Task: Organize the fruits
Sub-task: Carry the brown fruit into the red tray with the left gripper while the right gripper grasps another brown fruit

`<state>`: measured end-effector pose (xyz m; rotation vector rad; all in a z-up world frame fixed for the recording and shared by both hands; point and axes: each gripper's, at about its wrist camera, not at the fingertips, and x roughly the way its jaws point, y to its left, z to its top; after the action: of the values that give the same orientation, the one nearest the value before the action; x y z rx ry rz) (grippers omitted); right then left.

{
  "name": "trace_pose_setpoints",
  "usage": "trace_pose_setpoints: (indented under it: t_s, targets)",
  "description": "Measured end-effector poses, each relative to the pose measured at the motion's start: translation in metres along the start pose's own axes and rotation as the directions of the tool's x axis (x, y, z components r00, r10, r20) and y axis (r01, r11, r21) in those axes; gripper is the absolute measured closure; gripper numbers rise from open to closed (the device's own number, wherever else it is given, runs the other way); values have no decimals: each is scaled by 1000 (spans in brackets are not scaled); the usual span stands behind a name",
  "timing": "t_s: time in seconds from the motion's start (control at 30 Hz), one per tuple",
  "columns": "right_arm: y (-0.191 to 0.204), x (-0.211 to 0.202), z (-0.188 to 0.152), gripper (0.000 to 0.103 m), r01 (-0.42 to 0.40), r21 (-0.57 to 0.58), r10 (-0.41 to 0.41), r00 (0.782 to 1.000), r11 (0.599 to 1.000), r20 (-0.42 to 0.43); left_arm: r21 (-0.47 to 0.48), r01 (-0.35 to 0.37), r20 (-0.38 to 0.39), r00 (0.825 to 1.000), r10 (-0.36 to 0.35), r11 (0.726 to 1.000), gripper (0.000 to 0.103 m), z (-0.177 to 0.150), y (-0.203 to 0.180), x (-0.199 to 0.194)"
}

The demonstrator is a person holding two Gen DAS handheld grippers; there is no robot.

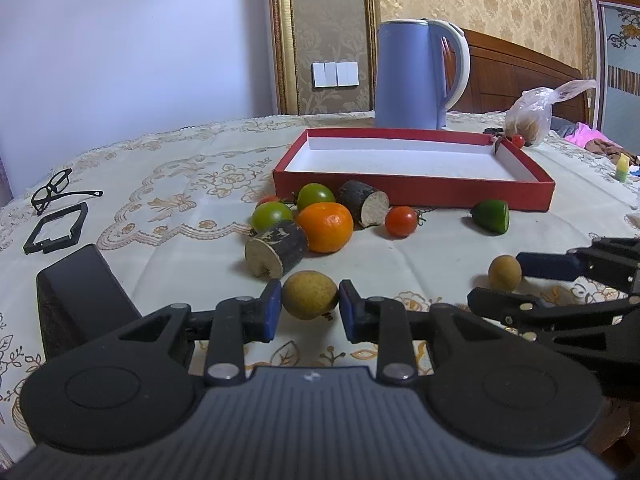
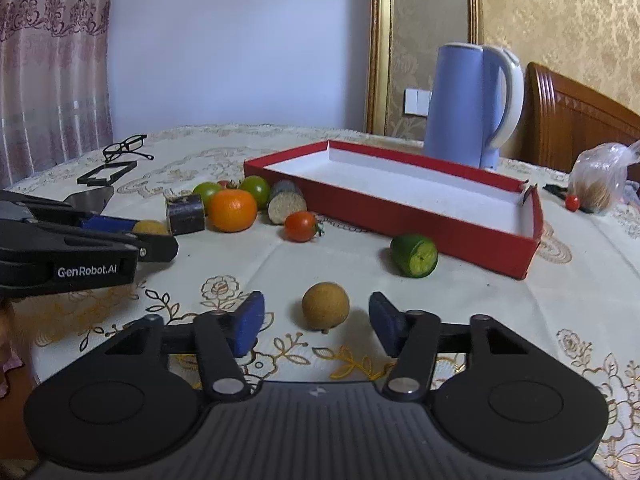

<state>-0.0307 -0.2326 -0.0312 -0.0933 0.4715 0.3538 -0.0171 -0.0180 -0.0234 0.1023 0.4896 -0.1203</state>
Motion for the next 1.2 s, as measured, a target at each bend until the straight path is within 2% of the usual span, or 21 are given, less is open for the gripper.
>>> trace_pose_setpoints:
  t_s: [0.27,0.63,1.2]
  targets:
    - [-5,2,1,78,-13,25,13,1000,1000,-7,11,-7,-1,1000,7,1000,75,1,-1,0]
    - [-9,-2,-1,78,-28,35,28,1000,999,5,46,-29,9,1000,29,998,75,13,-10,2]
    - [-23,-13,-5,78,-31,71,28,998,997,49,167,-76,38,997,70,983,75,74,-45,42]
